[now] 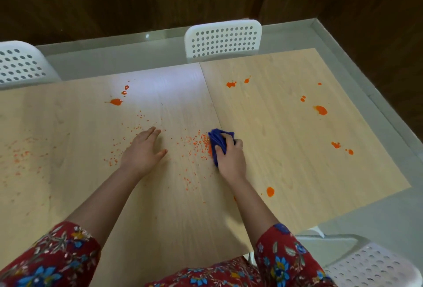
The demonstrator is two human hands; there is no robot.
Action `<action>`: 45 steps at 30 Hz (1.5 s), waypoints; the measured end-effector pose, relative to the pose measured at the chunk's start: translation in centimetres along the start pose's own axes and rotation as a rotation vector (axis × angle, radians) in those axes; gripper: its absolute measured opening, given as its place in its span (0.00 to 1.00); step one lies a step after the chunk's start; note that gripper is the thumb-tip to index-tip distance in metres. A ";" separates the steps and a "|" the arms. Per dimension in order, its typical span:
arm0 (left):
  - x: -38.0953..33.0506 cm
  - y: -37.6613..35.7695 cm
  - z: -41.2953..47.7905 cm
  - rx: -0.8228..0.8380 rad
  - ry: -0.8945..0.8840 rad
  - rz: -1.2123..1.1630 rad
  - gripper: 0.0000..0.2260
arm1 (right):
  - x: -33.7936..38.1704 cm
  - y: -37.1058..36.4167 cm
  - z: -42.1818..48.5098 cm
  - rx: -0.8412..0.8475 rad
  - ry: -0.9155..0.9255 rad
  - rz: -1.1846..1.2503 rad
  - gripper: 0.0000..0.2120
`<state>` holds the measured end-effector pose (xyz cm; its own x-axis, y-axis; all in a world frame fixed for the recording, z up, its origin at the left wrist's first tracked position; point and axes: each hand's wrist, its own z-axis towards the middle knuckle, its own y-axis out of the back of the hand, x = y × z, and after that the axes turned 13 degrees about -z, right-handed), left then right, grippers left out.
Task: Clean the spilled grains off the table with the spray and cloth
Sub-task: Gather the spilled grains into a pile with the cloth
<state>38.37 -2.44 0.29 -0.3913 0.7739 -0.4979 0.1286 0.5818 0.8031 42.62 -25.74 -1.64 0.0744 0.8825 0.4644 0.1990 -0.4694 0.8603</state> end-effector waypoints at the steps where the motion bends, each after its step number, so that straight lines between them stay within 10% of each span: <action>1: 0.4 0.0 -0.5 -0.005 0.004 -0.015 0.31 | 0.0 0.2 0.1 0.010 -0.007 0.112 0.20; 6: 1.7 -0.3 -2.7 -0.054 -0.006 -0.029 0.31 | -3.9 3.2 3.3 -0.117 -0.270 0.137 0.20; 15: 3.5 0.6 -2.8 -0.109 0.079 -0.092 0.34 | 0.6 -0.7 1.8 -0.019 0.023 0.008 0.20; 19: 4.7 1.1 -3.2 -0.128 0.100 -0.089 0.34 | 0.8 0.5 4.7 -0.088 -0.104 0.238 0.19; 22: 5.8 1.0 -3.6 -0.140 0.114 -0.085 0.34 | 0.0 1.5 7.0 -0.109 -0.190 -0.030 0.20; 31: 6.6 1.1 -3.2 -0.180 0.137 -0.097 0.35 | 3.1 -2.2 3.1 -0.039 0.344 -0.225 0.20; 38: 9.0 2.4 -3.0 -0.229 0.186 -0.080 0.34 | 4.1 -1.1 8.0 -0.105 -0.004 -0.092 0.19; 45: 10.8 2.9 -2.9 -0.263 0.238 -0.058 0.30 | 7.8 -5.0 3.2 0.001 0.372 -0.238 0.19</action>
<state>31.84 6.84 -1.79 -0.5960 0.6435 -0.4803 -0.1274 0.5148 0.8478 45.34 -16.40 -3.03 -0.3308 0.8955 0.2976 0.1688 -0.2541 0.9523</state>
